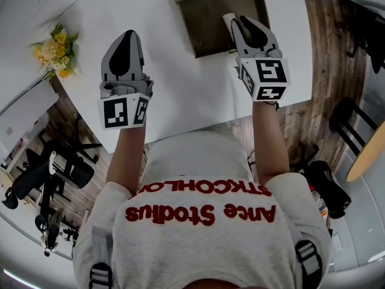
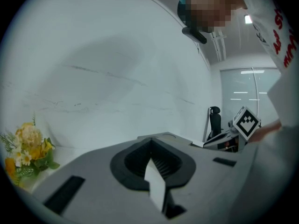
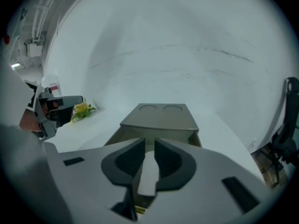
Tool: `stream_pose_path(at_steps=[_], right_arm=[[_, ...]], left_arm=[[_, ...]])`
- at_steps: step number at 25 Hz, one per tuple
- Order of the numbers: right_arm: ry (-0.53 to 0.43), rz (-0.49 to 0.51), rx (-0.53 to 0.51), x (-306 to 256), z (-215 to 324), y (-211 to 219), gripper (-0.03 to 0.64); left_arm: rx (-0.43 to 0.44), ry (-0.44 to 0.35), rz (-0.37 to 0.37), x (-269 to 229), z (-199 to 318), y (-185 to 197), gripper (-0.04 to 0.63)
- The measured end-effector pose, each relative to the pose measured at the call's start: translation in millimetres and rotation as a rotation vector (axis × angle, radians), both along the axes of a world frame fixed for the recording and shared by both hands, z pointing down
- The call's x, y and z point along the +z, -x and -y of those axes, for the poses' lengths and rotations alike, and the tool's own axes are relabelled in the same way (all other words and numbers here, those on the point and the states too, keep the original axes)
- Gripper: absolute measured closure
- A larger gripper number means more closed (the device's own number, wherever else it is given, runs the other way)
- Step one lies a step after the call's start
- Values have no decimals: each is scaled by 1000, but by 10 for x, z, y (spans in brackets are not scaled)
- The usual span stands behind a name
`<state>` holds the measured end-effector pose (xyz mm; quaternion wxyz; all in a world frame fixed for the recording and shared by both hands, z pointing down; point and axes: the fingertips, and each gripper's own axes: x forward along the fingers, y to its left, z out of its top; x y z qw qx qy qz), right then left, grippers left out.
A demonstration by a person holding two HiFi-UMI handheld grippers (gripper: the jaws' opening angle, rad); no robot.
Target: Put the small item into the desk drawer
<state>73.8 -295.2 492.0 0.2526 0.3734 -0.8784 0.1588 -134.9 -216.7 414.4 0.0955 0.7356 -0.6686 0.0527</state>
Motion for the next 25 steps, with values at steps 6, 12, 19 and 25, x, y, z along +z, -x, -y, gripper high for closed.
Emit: stream_pose_path(at_steps=[6, 12, 19, 25], right_arm=[[-99, 84, 36, -412, 14, 0, 594], [-171, 192, 60, -916, -53, 33, 600], [-269, 277, 81, -1470, -101, -69, 603], [-331, 311, 74, -1780, -199, -70, 604]], left_arm=[[-4, -45, 4, -175, -30, 47, 588], [0, -121, 14, -458, -60, 99, 588], [-1, -188, 13, -729, -92, 26, 588], [-15, -252, 26, -996, -167, 60, 588]])
